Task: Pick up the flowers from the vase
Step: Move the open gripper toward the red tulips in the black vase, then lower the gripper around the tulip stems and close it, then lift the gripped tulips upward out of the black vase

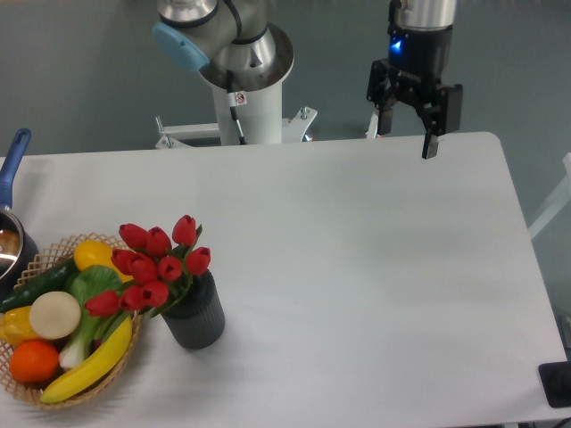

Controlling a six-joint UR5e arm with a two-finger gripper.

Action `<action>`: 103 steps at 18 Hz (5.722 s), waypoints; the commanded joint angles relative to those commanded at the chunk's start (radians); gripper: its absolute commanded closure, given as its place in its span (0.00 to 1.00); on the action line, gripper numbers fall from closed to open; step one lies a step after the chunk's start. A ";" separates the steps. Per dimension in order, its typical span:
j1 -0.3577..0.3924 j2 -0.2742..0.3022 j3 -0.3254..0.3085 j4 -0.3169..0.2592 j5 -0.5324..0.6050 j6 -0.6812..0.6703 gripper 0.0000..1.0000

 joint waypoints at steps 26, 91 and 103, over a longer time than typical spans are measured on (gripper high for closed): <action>-0.107 0.028 -0.179 0.015 -0.227 -0.497 0.00; -0.509 -0.379 -0.038 0.339 -0.474 -0.667 0.01; -0.497 -0.370 -0.051 0.339 -0.500 -0.664 0.52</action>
